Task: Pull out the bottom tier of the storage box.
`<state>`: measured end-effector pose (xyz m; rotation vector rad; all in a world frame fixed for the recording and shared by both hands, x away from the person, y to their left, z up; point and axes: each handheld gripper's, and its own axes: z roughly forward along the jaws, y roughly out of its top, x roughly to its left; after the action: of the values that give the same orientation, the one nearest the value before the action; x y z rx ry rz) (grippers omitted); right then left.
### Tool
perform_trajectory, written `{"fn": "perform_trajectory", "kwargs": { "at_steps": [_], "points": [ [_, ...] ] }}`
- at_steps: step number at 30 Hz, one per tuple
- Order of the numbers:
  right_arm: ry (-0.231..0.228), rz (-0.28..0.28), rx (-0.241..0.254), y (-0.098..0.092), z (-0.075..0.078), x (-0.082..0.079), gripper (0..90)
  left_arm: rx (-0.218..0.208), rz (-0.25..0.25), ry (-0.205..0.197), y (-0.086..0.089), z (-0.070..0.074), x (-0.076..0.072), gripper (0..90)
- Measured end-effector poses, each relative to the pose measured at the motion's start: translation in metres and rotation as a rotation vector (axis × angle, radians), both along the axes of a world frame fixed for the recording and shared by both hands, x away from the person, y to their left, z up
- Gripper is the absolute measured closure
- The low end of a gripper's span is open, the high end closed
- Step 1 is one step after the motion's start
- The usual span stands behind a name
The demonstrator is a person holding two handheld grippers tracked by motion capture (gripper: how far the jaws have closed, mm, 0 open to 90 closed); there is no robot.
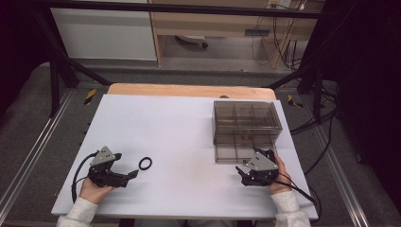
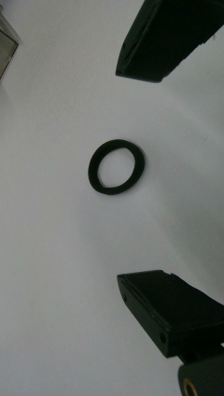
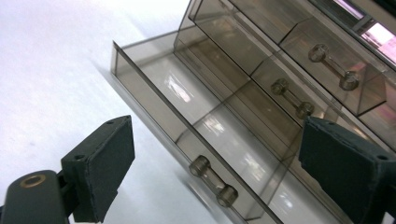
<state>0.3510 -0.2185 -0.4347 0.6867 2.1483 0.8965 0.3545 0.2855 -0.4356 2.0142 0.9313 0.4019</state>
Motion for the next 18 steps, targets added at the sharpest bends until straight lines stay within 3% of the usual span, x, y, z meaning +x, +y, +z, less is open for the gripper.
{"fn": "perform_trajectory", "kwargs": {
  "at_steps": [3, 11, 18],
  "points": [
    [0.012, -0.002, 0.030, -0.0007, 0.0013, 0.0005, 11.2, -0.001, 0.000, 0.000, -0.0001, 0.0000, 0.0000, 2.3],
    [0.037, -0.003, 0.037, 0.0008, -0.0008, 0.0023, 8.7, -0.001, -0.001, 0.001, -0.0005, -0.0003, 0.0003, 2.3],
    [0.068, 0.004, 0.131, 0.0000, 0.0025, 0.0029, 8.2, 0.000, -0.003, 0.003, -0.0006, -0.0004, 0.0007, 2.3]
  ]
}}
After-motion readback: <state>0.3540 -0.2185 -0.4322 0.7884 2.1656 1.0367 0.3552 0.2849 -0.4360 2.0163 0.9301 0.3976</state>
